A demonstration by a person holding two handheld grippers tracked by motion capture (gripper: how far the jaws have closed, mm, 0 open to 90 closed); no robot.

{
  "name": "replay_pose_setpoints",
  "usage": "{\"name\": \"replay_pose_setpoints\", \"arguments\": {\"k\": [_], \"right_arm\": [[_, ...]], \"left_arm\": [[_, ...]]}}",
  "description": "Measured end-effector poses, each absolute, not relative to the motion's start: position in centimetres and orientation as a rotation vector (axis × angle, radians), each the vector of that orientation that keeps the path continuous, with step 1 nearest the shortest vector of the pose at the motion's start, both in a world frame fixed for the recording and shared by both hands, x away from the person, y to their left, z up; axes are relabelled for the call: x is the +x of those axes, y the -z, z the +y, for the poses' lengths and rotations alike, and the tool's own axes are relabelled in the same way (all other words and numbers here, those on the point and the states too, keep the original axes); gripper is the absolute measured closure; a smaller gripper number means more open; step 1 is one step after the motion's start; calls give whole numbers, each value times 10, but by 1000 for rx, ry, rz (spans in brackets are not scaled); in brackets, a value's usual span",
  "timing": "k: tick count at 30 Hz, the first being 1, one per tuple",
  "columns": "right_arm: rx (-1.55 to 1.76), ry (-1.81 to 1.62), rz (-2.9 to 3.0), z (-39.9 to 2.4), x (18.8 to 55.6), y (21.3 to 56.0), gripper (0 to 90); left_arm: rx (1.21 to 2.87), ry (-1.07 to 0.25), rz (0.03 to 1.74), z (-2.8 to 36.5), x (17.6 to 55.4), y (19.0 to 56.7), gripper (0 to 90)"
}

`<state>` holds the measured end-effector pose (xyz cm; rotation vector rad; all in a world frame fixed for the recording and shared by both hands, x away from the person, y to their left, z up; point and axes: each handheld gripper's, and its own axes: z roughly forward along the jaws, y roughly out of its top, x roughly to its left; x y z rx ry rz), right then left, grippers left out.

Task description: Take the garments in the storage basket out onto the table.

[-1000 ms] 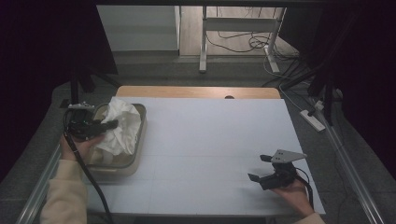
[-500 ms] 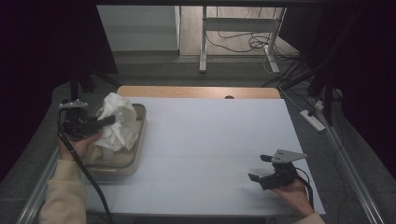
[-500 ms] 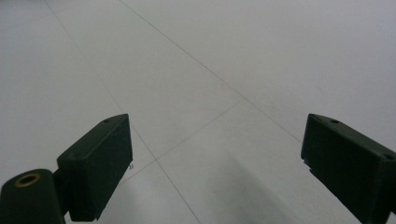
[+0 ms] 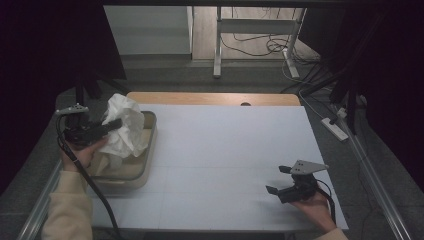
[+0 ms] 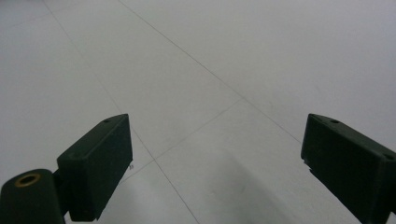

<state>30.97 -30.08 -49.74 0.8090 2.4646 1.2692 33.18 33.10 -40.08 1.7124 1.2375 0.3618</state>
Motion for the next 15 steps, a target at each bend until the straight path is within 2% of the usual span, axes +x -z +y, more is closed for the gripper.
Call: {"name": "replay_pose_setpoints", "arguments": {"k": [15], "right_arm": [[807, -1262, 2469, -300, 310, 498, 88]], "left_arm": [[1678, -368, 1182, 319, 331, 382, 699]]}}
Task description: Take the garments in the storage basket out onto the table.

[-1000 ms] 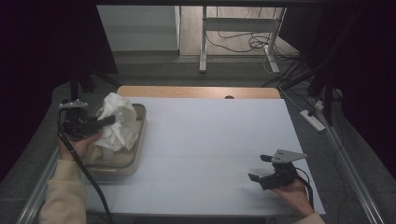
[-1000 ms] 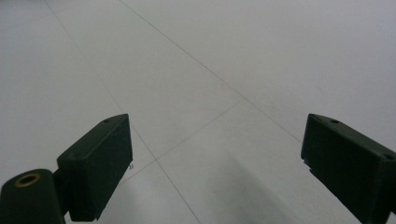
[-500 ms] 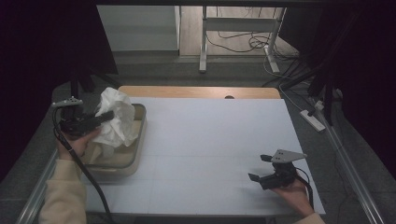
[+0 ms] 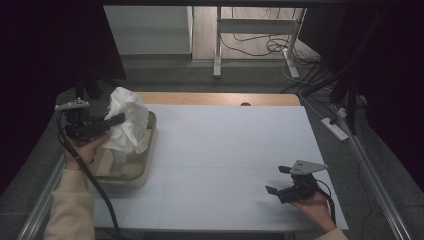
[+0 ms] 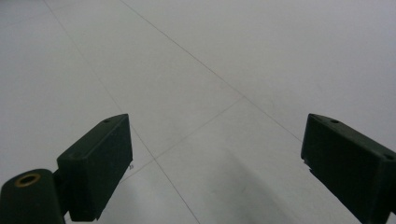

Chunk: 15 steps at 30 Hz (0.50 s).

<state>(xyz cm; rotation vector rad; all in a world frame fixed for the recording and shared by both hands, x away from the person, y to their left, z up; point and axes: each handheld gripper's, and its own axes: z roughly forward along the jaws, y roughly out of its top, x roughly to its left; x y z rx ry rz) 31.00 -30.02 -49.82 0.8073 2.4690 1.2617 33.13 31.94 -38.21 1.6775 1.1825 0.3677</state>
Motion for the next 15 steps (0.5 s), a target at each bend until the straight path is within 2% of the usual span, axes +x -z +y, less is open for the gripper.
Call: {"name": "replay_pose_setpoints", "arguments": {"k": [15], "right_arm": [[808, -1253, 2469, -300, 310, 498, 88]], "left_arm": [[1654, -368, 1134, 314, 329, 370, 699]]}}
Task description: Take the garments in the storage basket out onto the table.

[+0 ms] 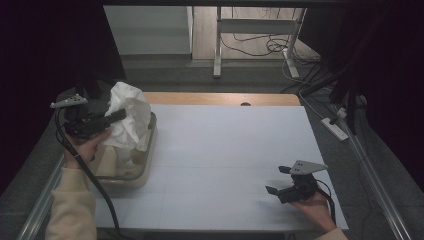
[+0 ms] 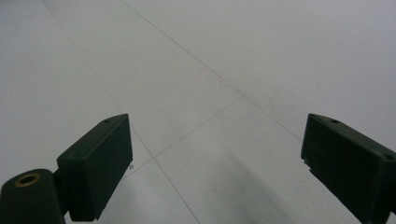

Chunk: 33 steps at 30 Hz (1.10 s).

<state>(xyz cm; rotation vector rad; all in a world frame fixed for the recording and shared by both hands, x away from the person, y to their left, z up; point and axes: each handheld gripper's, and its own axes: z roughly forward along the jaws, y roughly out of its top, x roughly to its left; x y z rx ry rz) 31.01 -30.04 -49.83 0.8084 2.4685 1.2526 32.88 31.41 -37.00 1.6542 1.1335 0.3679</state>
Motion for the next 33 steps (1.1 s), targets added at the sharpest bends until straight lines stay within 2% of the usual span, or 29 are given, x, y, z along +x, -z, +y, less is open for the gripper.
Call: {"name": "replay_pose_setpoints", "arguments": {"k": [33], "right_arm": [[817, -1273, 2453, -302, 310, 497, 88]], "left_arm": [[1553, -380, 1067, 308, 325, 346, 699]]}}
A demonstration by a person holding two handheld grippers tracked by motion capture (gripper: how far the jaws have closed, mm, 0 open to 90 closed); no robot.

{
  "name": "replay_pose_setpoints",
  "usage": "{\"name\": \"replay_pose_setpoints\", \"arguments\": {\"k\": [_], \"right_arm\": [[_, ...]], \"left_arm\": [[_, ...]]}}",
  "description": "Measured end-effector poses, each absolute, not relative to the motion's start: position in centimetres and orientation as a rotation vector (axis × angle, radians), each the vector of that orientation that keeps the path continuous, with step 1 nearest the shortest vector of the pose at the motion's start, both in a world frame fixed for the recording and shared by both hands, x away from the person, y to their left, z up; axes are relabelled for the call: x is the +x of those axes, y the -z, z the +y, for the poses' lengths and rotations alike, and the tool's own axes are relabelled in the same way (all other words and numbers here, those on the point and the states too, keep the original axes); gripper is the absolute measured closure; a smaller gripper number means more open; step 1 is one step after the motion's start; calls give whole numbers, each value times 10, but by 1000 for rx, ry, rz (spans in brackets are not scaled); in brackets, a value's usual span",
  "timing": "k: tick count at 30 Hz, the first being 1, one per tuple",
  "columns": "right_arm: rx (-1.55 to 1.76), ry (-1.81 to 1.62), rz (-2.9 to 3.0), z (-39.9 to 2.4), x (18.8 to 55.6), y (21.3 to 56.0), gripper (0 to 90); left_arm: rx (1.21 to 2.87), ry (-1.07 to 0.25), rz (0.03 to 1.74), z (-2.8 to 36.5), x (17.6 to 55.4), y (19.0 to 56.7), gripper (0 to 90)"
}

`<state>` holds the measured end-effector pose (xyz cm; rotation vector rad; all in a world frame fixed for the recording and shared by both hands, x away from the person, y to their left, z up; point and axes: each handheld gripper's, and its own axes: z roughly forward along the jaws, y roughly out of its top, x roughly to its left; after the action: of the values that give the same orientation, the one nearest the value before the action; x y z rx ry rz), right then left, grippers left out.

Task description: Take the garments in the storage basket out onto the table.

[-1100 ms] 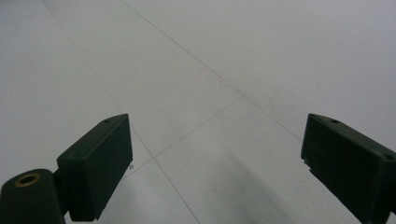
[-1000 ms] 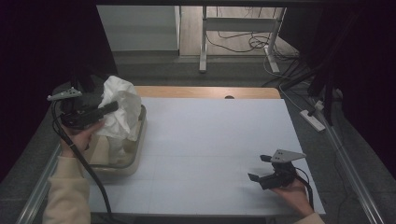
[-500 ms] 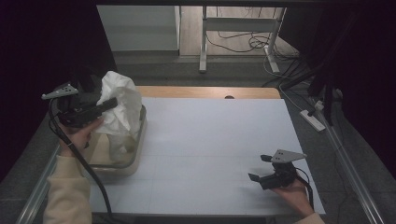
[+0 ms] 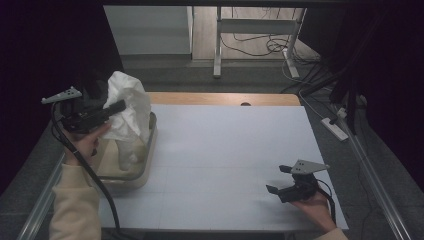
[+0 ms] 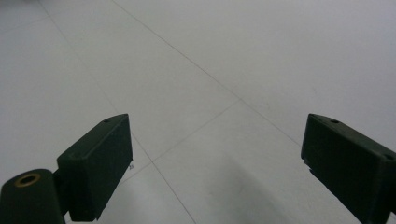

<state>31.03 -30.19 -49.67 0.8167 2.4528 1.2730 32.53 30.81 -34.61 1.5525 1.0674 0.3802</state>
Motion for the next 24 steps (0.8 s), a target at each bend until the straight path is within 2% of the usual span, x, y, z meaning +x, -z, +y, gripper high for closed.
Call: {"name": "replay_pose_setpoints", "arguments": {"k": [10, 24], "right_arm": [[795, -1296, 2450, -299, 313, 495, 88], [816, -1296, 2439, -300, 312, 495, 88]], "left_arm": [[1539, -378, 1033, 297, 325, 328, 699], [1528, -311, 925, 267, 338, 308, 699]]}}
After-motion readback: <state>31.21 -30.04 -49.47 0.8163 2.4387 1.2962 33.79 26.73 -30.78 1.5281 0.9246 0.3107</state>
